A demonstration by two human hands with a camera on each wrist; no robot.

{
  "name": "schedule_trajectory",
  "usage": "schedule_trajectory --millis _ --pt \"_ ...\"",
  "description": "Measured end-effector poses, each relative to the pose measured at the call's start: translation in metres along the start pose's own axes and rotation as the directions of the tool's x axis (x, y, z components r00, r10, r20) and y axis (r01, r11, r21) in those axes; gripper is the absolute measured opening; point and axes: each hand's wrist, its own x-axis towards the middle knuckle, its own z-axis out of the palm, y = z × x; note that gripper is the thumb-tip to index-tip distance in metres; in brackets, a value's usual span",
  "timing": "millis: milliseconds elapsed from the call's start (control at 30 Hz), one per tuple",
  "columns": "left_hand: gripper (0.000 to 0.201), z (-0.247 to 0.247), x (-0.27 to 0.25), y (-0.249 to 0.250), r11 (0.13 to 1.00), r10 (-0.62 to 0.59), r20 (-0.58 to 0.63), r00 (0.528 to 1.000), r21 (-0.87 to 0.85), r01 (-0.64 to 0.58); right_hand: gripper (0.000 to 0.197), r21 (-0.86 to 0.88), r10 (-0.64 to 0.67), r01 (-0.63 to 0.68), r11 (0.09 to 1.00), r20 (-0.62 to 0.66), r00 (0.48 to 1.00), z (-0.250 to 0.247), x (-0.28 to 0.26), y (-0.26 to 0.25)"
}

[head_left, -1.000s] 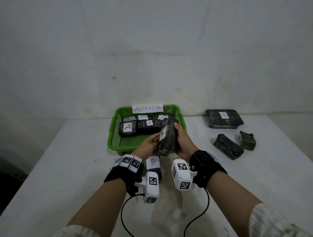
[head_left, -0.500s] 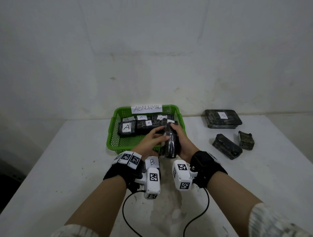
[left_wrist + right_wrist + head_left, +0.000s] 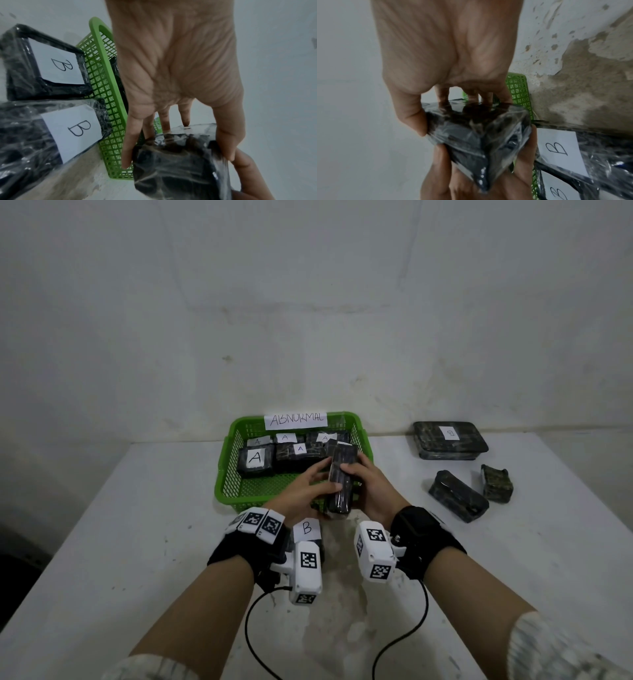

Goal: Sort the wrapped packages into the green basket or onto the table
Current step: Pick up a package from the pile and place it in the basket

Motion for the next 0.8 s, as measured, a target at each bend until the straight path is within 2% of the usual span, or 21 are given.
schedule_trajectory --millis 267,467,533,700,800 --pt "0.062 0.0 0.002 0.0 0.996 0.052 -0.054 0.997 -0.064 -0.055 0.07 0.034 0.02 -0.023 0.999 0.092 0.996 0.0 0.0 0.006" --pt "0.054 -0.004 -0.001 0.001 0.996 0.004 -0.022 1.0 -0.084 -0.006 0.072 -0.036 0.023 -0.022 0.999 0.017 1.0 0.003 0.001 0.009" --pt "0.057 -0.005 0.0 -0.002 0.996 0.008 -0.029 1.0 -0.091 -0.01 0.079 -0.044 0.038 -0.037 0.998 0.028 0.999 0.004 0.0 0.008" --pt "0.048 -0.004 0.003 0.0 0.997 -0.002 -0.05 0.999 -0.077 -0.002 0.075 -0.07 0.059 -0.05 0.996 0.139 0.988 0.005 -0.005 0.009" --pt "0.048 -0.003 0.004 0.001 0.997 -0.007 -0.081 0.997 -0.073 0.001 0.082 -0.101 0.026 -0.016 0.995 0.101 0.995 0.006 -0.006 0.011"
